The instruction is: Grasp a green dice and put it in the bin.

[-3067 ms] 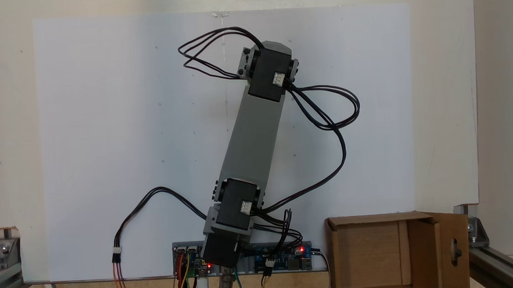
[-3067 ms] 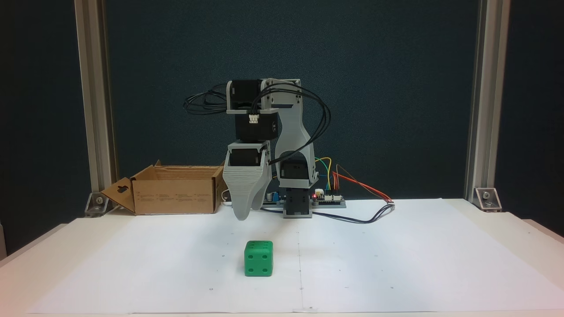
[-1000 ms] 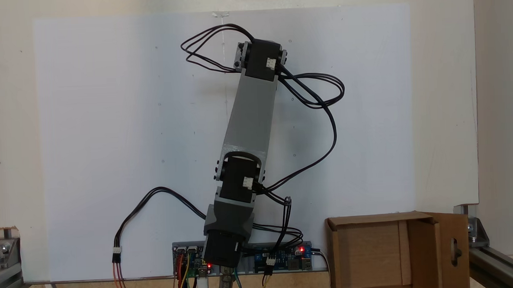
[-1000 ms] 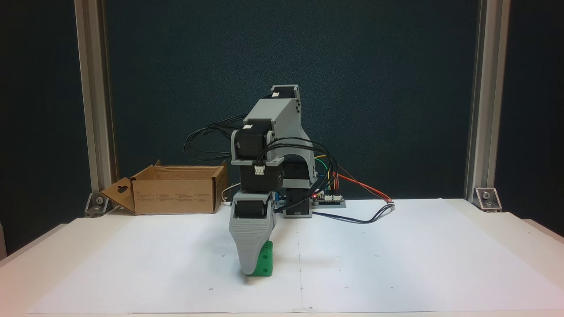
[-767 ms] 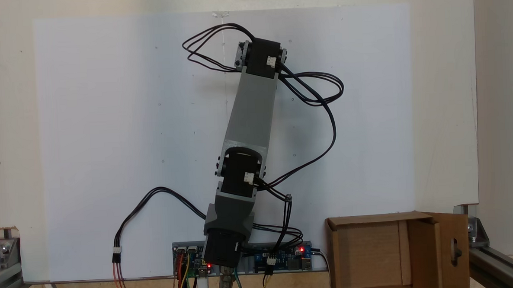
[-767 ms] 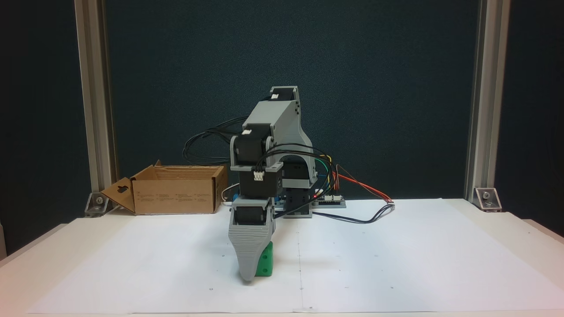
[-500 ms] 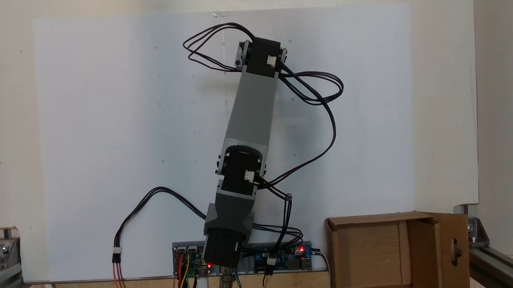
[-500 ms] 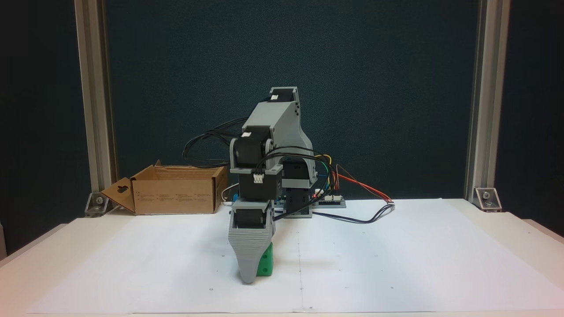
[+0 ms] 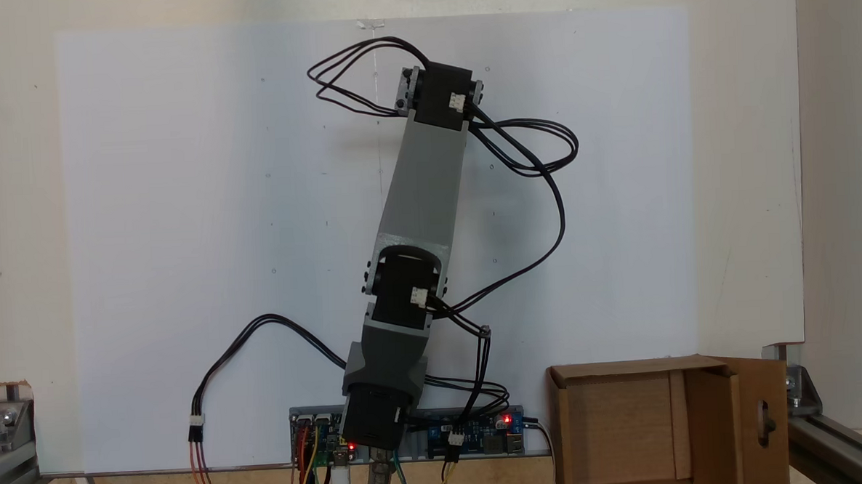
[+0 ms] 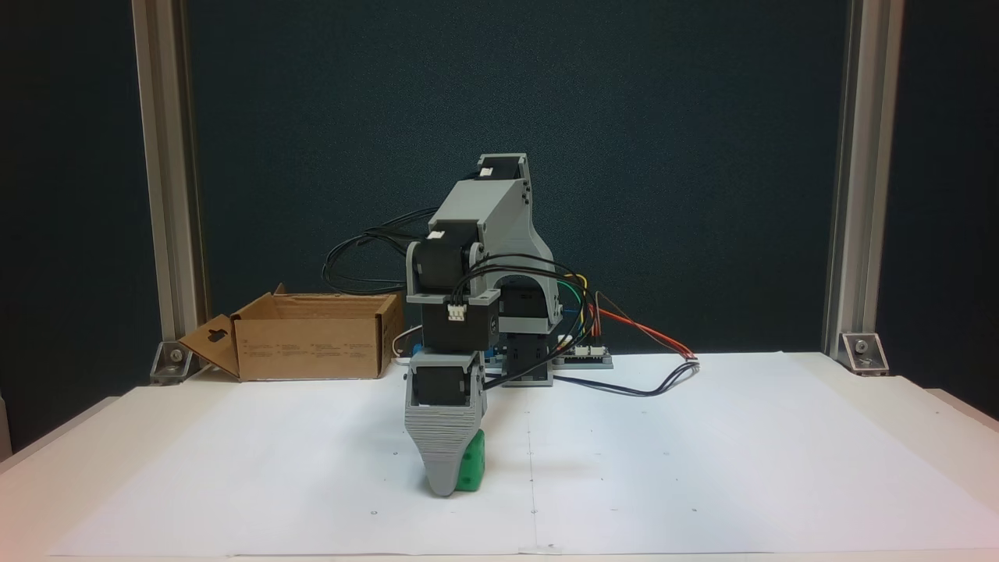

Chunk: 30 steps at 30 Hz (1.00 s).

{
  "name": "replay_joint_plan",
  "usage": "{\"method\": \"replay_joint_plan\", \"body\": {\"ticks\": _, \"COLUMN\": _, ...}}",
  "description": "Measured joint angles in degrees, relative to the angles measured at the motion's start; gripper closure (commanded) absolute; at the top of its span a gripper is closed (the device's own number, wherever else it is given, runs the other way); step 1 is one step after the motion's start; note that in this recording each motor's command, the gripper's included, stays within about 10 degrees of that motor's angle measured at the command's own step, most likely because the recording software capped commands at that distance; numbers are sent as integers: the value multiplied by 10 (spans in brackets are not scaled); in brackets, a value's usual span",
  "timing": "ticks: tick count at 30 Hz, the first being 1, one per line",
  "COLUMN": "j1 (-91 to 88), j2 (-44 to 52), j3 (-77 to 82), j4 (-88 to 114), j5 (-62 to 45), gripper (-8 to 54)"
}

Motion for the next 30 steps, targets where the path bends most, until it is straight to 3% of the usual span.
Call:
{"method": "replay_joint_plan", "body": {"ticks": 2, "j1": 0, "j2": 0, "j3": 1, "j4": 0, "j5": 0, "gripper": 267}}
{"method": "replay_joint_plan", "body": {"ticks": 4, "j1": 0, "j2": 0, "j3": 0, "j4": 0, "j5": 0, "gripper": 333}}
{"method": "replay_joint_plan", "body": {"ticks": 14, "j1": 1, "j2": 12, "j3": 3, "j4": 0, "j5": 2, "gripper": 333}}
{"method": "replay_joint_plan", "body": {"ticks": 30, "j1": 41, "j2": 294, "j3": 12, "j4": 94, "j5": 29, "gripper": 333}}
